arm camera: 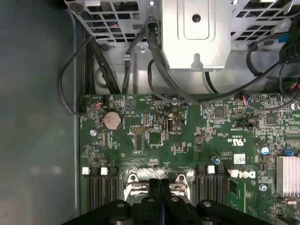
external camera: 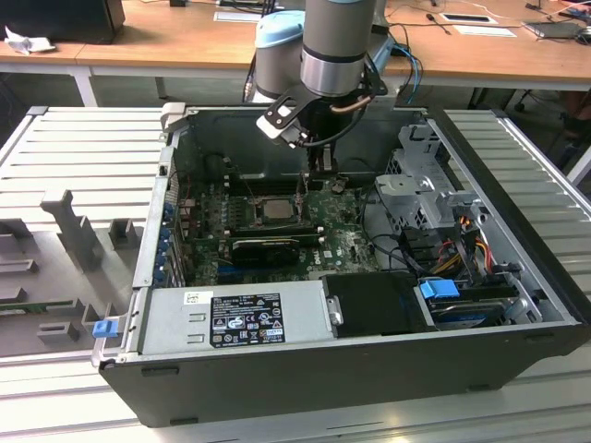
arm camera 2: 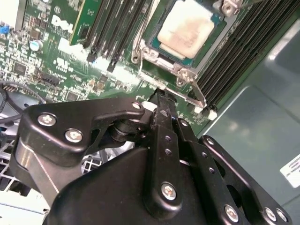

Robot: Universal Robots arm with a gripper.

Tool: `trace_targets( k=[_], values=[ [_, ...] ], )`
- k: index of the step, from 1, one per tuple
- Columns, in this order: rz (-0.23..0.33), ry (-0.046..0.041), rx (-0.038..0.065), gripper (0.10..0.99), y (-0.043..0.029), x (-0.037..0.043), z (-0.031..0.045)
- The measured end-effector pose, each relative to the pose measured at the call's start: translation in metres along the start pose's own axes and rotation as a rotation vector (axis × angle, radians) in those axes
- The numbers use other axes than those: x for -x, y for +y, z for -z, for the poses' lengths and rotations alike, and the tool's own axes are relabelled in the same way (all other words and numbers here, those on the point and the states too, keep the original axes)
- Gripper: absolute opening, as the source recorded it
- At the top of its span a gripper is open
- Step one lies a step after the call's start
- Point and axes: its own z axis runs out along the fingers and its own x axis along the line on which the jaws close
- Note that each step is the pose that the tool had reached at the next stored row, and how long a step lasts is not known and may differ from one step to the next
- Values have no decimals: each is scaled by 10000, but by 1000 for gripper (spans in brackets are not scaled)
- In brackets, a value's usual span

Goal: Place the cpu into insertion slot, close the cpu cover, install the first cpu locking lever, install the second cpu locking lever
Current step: 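Close the cpu cover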

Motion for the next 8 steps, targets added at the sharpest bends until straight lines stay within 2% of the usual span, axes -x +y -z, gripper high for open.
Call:
trace_targets(
  k=[2,8],
  values=[
    [12,-2,-1,106,-75,2,-30],
    [217,3,-9,106,-201,8,-157]
  ],
)
